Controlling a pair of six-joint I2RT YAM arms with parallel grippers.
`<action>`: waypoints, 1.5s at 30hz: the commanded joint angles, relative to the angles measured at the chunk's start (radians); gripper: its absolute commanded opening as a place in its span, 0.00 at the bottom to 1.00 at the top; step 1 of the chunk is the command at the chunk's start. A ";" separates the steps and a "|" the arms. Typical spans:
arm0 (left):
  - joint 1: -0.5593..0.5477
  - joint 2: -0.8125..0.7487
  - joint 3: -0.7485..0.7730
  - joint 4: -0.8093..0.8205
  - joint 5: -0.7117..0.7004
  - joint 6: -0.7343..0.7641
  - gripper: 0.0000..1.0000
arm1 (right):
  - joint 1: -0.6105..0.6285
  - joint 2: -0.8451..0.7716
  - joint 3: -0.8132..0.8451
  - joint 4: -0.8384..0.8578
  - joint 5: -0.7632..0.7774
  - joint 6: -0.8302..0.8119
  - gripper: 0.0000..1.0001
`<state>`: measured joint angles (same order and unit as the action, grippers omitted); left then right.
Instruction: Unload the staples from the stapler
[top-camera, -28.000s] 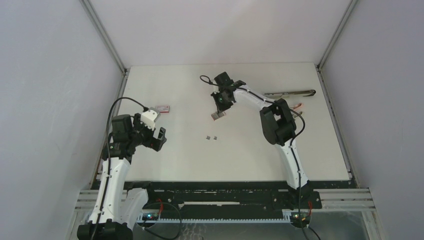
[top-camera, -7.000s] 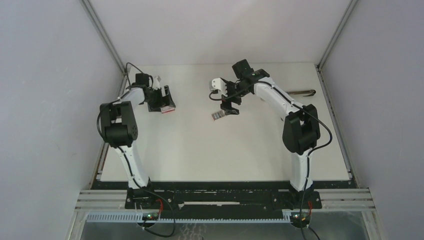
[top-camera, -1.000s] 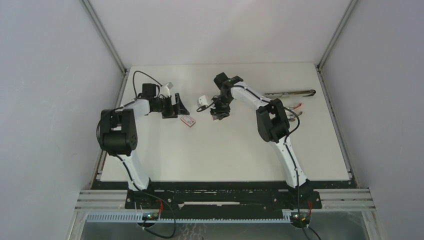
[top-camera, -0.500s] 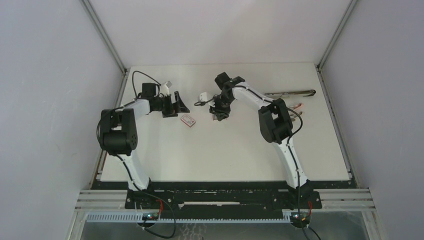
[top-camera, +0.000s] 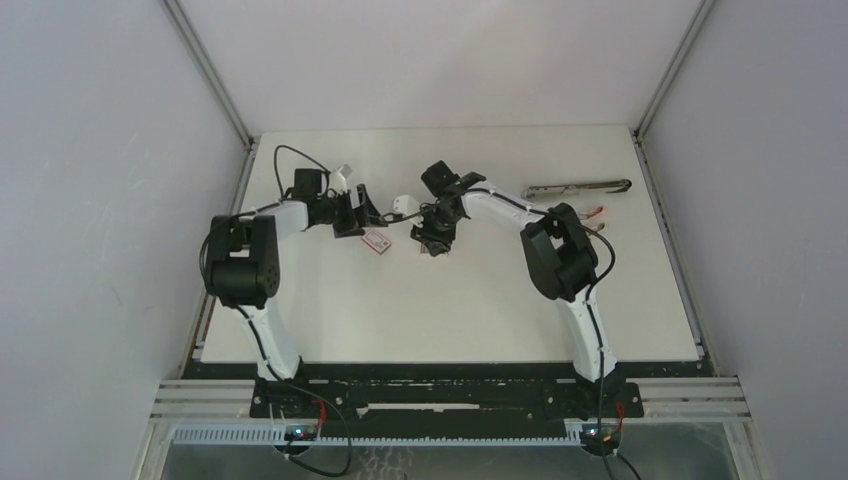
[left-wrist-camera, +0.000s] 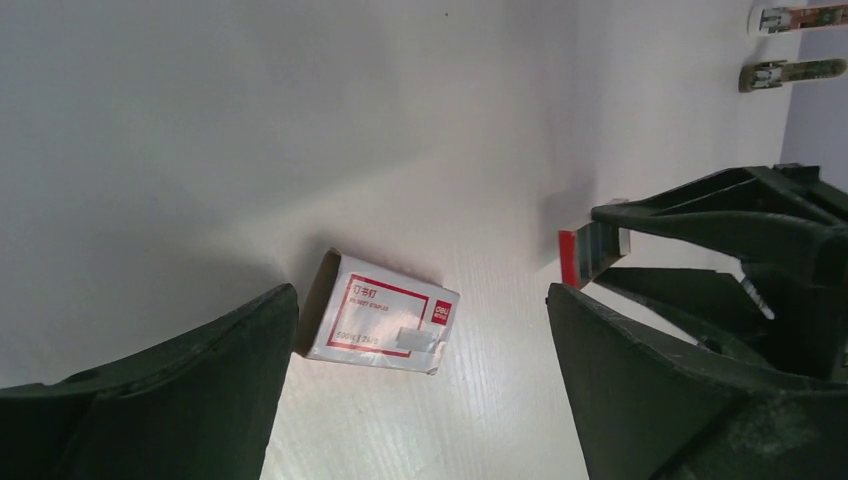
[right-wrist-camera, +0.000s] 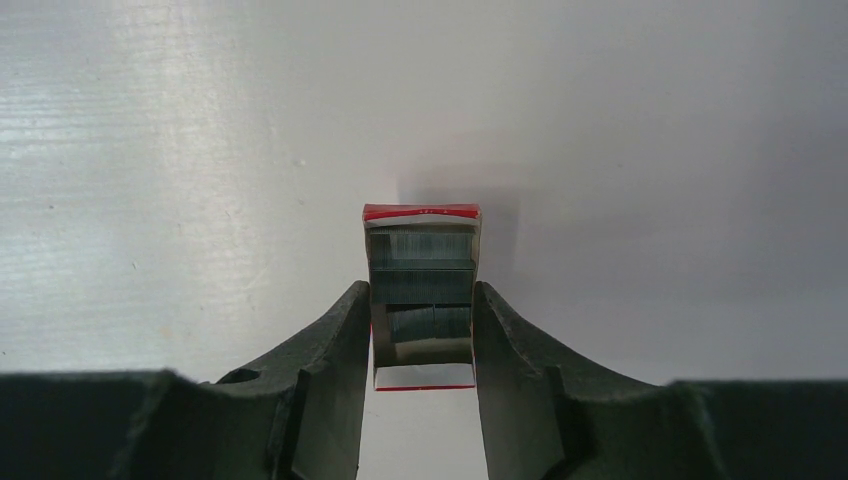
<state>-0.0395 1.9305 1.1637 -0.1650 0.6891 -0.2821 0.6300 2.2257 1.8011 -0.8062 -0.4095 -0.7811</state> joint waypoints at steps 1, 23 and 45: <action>-0.016 -0.017 -0.041 0.034 0.040 -0.023 1.00 | 0.026 -0.084 -0.048 0.108 0.037 0.115 0.38; -0.094 -0.075 -0.195 0.163 0.064 -0.135 1.00 | 0.094 -0.162 -0.193 0.214 0.082 0.288 0.38; -0.131 -0.123 -0.219 0.099 0.109 -0.070 1.00 | 0.177 -0.194 -0.269 0.241 0.105 0.347 0.38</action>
<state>-0.1577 1.8477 0.9741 -0.0071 0.7834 -0.3908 0.7753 2.0872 1.5433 -0.5785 -0.3122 -0.4507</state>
